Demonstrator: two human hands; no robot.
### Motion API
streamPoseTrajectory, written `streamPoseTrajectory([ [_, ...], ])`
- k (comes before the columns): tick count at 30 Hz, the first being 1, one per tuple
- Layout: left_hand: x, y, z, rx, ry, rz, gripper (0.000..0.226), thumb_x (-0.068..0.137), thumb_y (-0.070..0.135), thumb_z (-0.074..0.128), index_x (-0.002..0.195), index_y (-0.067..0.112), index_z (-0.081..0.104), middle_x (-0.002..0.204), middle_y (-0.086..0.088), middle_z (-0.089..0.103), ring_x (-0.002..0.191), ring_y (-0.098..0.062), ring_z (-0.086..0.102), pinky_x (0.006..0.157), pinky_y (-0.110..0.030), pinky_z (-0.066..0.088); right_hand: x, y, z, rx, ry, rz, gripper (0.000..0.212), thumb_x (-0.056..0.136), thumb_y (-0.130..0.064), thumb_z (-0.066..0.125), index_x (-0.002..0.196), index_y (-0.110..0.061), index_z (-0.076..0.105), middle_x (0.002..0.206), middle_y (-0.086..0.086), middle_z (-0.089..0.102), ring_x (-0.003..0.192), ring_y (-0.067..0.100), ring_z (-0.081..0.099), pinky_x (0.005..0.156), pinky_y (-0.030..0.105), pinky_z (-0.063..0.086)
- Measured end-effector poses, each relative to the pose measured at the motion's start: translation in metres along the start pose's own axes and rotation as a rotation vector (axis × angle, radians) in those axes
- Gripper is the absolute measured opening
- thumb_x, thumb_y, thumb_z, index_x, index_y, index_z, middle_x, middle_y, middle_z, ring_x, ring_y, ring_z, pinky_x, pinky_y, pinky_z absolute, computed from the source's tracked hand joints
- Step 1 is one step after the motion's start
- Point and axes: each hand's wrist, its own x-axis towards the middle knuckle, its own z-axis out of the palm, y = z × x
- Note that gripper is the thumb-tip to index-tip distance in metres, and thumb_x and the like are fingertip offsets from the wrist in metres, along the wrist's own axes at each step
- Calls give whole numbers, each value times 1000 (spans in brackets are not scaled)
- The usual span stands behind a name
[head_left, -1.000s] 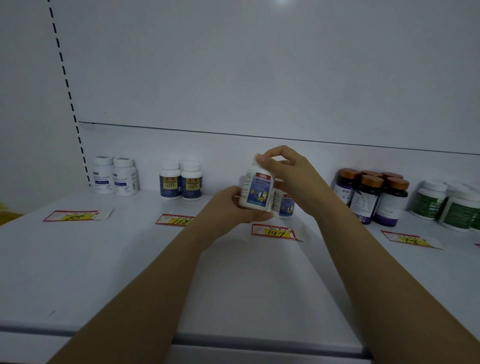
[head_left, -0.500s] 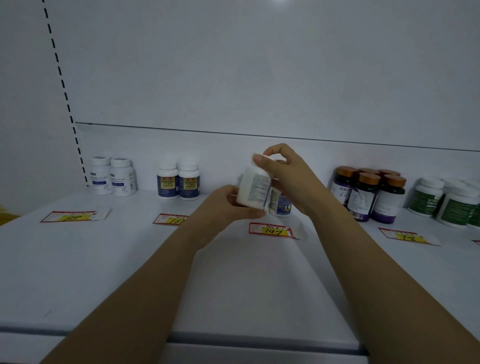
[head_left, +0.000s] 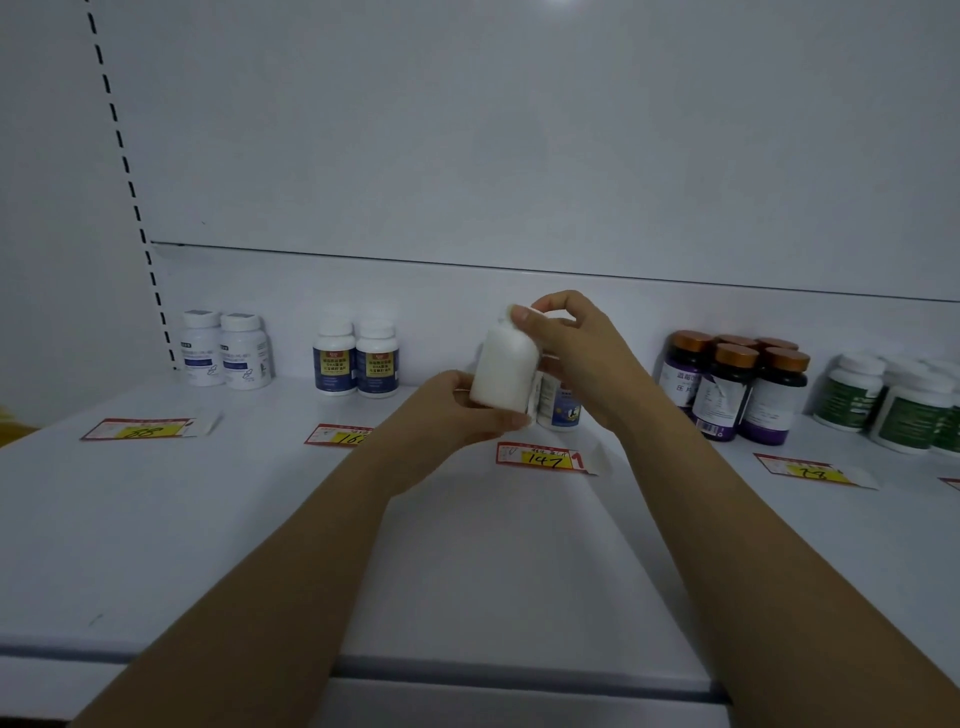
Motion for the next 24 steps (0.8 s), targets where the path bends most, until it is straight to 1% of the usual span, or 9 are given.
streamPoseTrajectory([
  [2, -1, 1, -1, -67, -54, -9, 42, 78, 9, 73, 116, 7, 55, 103, -3, 65, 93, -13, 64, 72, -15, 54, 1, -1, -2, 57, -27, 17, 22, 88, -31, 65, 101, -15, 56, 94, 2, 67, 81, 17, 67, 76, 29, 57],
  [5, -2, 1, -1, 48, -8, 46, 39, 77, 14, 75, 110, 18, 55, 99, 5, 65, 90, -8, 63, 70, -13, 52, 1, 0, 1, 78, -64, 46, 17, 89, -31, 63, 99, -18, 58, 98, 0, 65, 80, 14, 66, 77, 30, 56],
  [8, 0, -1, 0, 165, 99, 72, 47, 72, 20, 80, 108, 22, 51, 96, 9, 61, 85, -3, 59, 65, -12, 44, 0, 1, 6, -46, -38, 41, 33, 84, -44, 66, 105, -22, 53, 98, -1, 64, 83, 14, 66, 79, 33, 58],
  [10, 2, -2, -1, 174, 121, 74, 51, 70, 20, 82, 109, 22, 50, 96, 11, 60, 84, -1, 58, 65, -12, 44, -1, 1, 6, -82, 4, 21, 35, 83, -42, 66, 106, -20, 51, 96, 1, 64, 84, 16, 66, 75, 30, 58],
  [13, 1, -2, -2, 54, 34, 53, 45, 75, 15, 77, 113, 19, 53, 98, 10, 64, 88, -1, 62, 68, -10, 50, 0, 1, -1, 7, 14, 33, 25, 86, -33, 67, 100, -17, 54, 95, 4, 67, 85, 21, 68, 77, 32, 58],
  [17, 1, -2, -1, -135, -86, -5, 36, 79, 5, 71, 111, 16, 57, 111, -6, 67, 103, -18, 65, 87, -26, 54, 0, -2, -2, 115, -49, 51, 11, 90, -26, 63, 94, -16, 59, 94, 4, 67, 81, 16, 69, 72, 27, 56],
  [19, 0, -2, -1, -72, -61, 26, 36, 78, 7, 73, 108, 19, 58, 108, -2, 68, 98, -13, 66, 82, -20, 54, -1, -3, 1, 79, -65, 50, 15, 89, -31, 63, 95, -19, 58, 93, 1, 67, 78, 13, 68, 70, 25, 55],
  [22, 0, -1, -1, 64, 13, 80, 37, 76, 13, 77, 105, 22, 56, 93, 12, 66, 83, 1, 62, 62, -5, 49, -1, -1, 2, -56, -24, 36, 26, 85, -42, 65, 96, -22, 54, 92, 4, 69, 78, 17, 70, 73, 31, 57],
  [24, 1, -1, -2, 76, 22, 87, 37, 75, 15, 77, 104, 23, 56, 92, 13, 65, 82, 2, 63, 62, -5, 49, -2, -1, 0, -72, 8, 10, 26, 85, -38, 66, 98, -18, 55, 89, 5, 70, 75, 19, 71, 72, 31, 58],
])
